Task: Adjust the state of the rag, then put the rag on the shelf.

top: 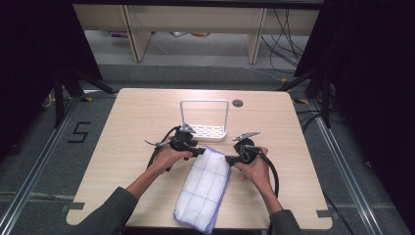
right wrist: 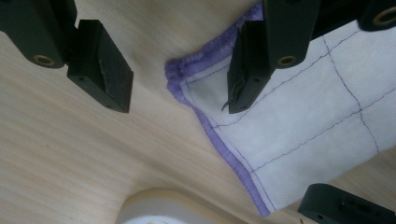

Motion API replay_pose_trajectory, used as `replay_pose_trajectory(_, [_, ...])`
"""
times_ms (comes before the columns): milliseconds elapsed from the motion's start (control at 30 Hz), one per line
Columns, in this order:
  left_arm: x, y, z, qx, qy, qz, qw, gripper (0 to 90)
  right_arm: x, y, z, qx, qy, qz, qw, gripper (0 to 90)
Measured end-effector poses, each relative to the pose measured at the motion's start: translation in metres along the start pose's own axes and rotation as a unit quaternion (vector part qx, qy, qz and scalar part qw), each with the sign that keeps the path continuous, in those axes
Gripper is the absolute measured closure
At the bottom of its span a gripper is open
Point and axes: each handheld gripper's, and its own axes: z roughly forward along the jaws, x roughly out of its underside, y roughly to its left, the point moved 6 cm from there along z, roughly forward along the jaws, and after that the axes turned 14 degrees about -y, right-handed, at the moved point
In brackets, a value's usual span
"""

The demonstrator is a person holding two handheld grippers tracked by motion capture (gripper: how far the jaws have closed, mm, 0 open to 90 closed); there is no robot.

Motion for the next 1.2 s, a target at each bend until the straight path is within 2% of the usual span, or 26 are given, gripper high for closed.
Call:
replay_pose_trajectory(67, [0.000,0.000,0.002,-0.004,-0.003,-0.005,1.0000,48.0,0.001,0.001,0.000,0.001,0.000,0.004,1.0000,42.1])
replay_pose_trajectory(100, [-0.001,0.000,0.003,0.001,0.000,-0.002,1.0000,48.2,0.002,0.001,0.002,0.001,0.000,0.004,1.0000,42.4])
replay_pose_trajectory(133, [-0.001,-0.001,0.006,-0.004,-0.001,-0.003,1.0000,48.6,0.005,0.001,0.004,0.004,0.008,0.001,1.0000,42.5])
replay_pose_trajectory(200, [0.000,-0.001,0.008,-0.001,0.006,0.003,1.0000,49.2,0.006,0.000,0.006,0.005,0.009,-0.001,0.9999,42.7])
replay_pose_trajectory(267, [0.000,-0.003,0.011,-0.007,0.003,0.000,1.0000,49.4,0.006,0.001,0.007,0.007,0.009,0.003,0.9999,43.3])
replay_pose_trajectory(400, [0.000,-0.004,0.016,-0.003,0.006,0.008,0.9999,52.2,0.007,0.001,0.008,0.006,0.011,-0.011,0.9999,47.2])
replay_pose_trajectory(500, [0.002,-0.006,0.019,-0.002,0.010,0.018,0.9998,59.6,0.008,0.002,0.008,0.002,0.011,0.004,0.9999,51.4])
replay_pose_trajectory(567, [0.002,-0.006,0.020,0.000,0.011,0.021,0.9997,64.0,0.008,0.002,0.008,0.000,0.011,0.005,0.9999,52.3])
replay_pose_trajectory(667, [0.002,-0.007,0.020,0.002,0.009,0.028,0.9996,68.6,0.009,0.003,0.008,-0.008,0.002,0.010,0.9999,58.3])
replay_pose_trajectory(700, [0.002,-0.008,0.020,0.003,0.008,0.031,0.9995,73.3,0.010,0.003,0.007,-0.013,0.002,0.015,0.9998,63.5])
replay_pose_trajectory(733, [0.002,-0.008,0.020,0.003,0.008,0.031,0.9995,75.8,0.010,0.003,0.007,-0.013,0.002,0.015,0.9998,63.5])
replay_pose_trajectory(767, [0.002,-0.009,0.020,0.006,0.008,0.034,0.9994,78.8,0.010,0.003,0.006,-0.021,-0.001,0.018,0.9996,70.1])
replay_pose_trajectory(800, [0.002,-0.009,0.020,0.006,0.008,0.034,0.9994,81.0,0.010,0.003,0.006,-0.021,-0.001,0.018,0.9996,70.1])
replay_pose_trajectory(867, [0.001,-0.010,0.019,0.005,0.003,0.040,0.9992,82.7,0.011,0.004,0.006,-0.030,-0.007,0.028,0.9991,78.5])
replay_pose_trajectory(900, [0.001,-0.011,0.018,0.004,0.001,0.047,0.9989,83.8,0.011,0.005,0.006,-0.037,-0.009,0.026,0.9989,80.9])
replay_pose_trajectory(933, [0.000,-0.012,0.016,0.001,-0.001,0.045,0.9990,84.7,0.011,0.006,0.006,-0.042,-0.012,0.018,0.9989,83.2])
replay_pose_trajectory(1033, [-0.002,-0.013,0.014,0.001,-0.008,0.052,0.9986,85.2,0.009,0.008,0.004,-0.043,-0.014,0.007,0.9990,84.3])
replay_pose_trajectory(1100, [-0.007,-0.015,0.005,0.002,-0.020,0.053,0.9984,85.3,0.006,0.008,0.001,-0.045,-0.023,0.001,0.9987,84.6])
replay_pose_trajectory(1133, [-0.009,-0.016,0.001,0.003,-0.022,0.057,0.9981,85.4,0.004,0.007,0.001,-0.049,-0.034,-0.014,0.9981,84.6])
replay_pose_trajectory(1200, [-0.013,-0.016,-0.007,0.004,-0.028,0.062,0.9977,85.4,-0.002,0.010,-0.005,-0.053,-0.046,-0.013,0.9975,84.8])
